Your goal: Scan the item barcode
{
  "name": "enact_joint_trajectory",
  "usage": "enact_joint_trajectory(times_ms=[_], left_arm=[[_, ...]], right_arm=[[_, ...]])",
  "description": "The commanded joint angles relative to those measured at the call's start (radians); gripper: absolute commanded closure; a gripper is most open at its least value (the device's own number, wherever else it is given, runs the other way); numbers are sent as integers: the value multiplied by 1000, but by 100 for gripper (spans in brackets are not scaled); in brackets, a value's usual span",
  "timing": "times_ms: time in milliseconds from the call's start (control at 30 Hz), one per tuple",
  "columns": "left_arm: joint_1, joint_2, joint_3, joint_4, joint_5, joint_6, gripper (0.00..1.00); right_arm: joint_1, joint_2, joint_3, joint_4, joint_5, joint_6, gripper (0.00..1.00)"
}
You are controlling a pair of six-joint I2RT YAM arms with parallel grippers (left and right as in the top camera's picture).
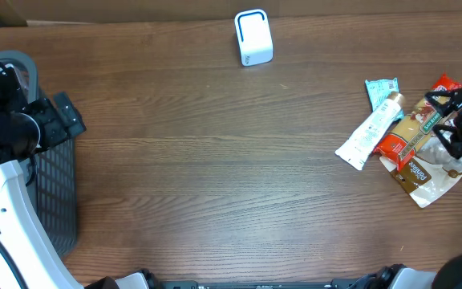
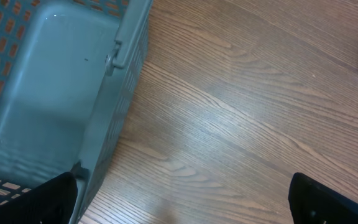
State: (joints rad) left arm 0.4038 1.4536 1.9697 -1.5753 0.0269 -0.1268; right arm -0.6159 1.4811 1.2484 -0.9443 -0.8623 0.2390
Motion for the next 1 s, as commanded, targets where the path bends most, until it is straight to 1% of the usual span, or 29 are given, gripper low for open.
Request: enact_joint_trajectory(times_ms=[0,100,167,233,300,333,400,467,567,700,867,967], left_arm=[[2,-2,2,2,7,15,0],[2,-2,2,2,7,15,0],[2,-2,2,2,8,15,0],[2,-2,2,2,7,15,0],[2,-2,2,2,7,15,0],[2,-2,2,2,7,15,0],[2,-2,2,2,8,15,0],[2,-2,2,2,7,15,0],[2,-2,2,2,7,15,0],[2,-2,2,2,7,15,0],[2,-2,2,2,7,15,0],[2,-2,2,2,7,15,1]], right_arm=[[84,-181,106,-112,19,-158,0],[154,-303,154,-212,77,-173,0],[191,-386,168,-257,84,-171,0],[215,-459,168,-289,81,-126,0],[234,-528,167,-309,73,-37,0],[238,-563,167,-315,74,-18,0],[239,-619,167,-315,95,-19,0],[272,-679,169,-325,172,-57,0],[275,-707,168,-351,276,-111,0],[275,-708,166,-391,312,-167,0],[275,-709,165,-431,309,-166,0],[278,-723,142,-399,334,-170,0]])
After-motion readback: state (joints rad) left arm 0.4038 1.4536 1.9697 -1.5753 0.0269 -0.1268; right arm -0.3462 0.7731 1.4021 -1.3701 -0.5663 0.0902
